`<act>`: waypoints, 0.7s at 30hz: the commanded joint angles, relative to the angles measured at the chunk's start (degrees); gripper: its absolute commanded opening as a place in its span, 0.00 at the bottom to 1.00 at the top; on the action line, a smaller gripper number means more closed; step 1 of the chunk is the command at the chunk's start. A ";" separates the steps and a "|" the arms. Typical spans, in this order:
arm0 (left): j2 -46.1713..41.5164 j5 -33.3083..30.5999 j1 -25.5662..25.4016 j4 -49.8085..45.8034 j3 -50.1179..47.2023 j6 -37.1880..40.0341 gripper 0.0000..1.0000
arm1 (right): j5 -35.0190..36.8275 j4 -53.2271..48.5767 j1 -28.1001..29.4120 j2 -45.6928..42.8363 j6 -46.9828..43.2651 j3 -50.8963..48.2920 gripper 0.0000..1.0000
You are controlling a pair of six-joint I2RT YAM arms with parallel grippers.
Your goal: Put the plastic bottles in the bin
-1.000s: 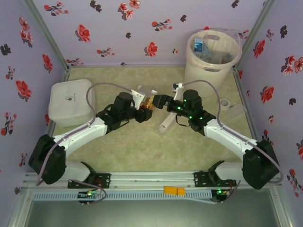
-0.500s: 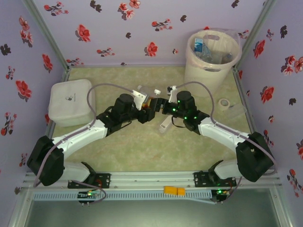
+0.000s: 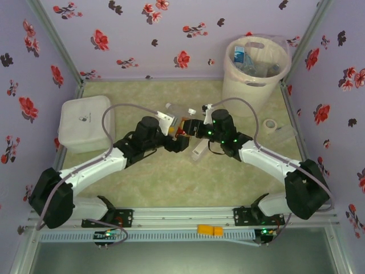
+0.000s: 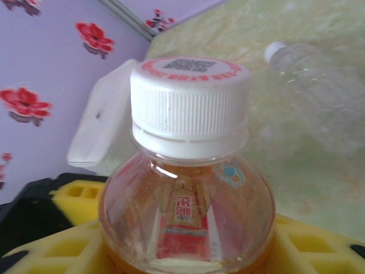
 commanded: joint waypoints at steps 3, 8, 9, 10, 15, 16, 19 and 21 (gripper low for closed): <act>-7.74 -8.25 0.31 0.74 -5.58 -3.69 0.98 | 4.25 -14.44 -3.01 0.24 -13.01 12.02 0.57; -12.59 -15.91 3.36 -0.99 -9.74 -8.15 1.00 | 5.27 -21.18 -8.23 0.12 -21.21 20.66 0.58; -13.32 -16.09 4.42 -1.64 -10.20 -9.32 1.00 | 5.43 -22.09 -9.81 0.37 -22.30 22.55 0.58; -13.80 -16.06 5.38 -2.10 -10.40 -10.30 1.00 | 5.65 -22.86 -11.43 0.76 -23.23 24.26 0.58; -17.31 -16.50 8.54 -3.25 -13.15 -13.26 1.00 | 10.93 -27.92 -19.66 4.02 -27.22 35.89 0.57; -17.95 -16.54 8.69 -2.72 -14.08 -13.36 1.00 | 12.22 -28.91 -20.97 4.82 -27.72 38.25 0.57; -19.19 -16.53 9.05 -1.49 -16.19 -14.30 1.00 | 18.23 -30.88 -24.88 7.30 -28.95 44.93 0.57; -19.20 -16.49 9.22 -0.60 -17.36 -15.18 1.00 | 23.16 -32.38 -27.37 9.60 -29.85 49.32 0.57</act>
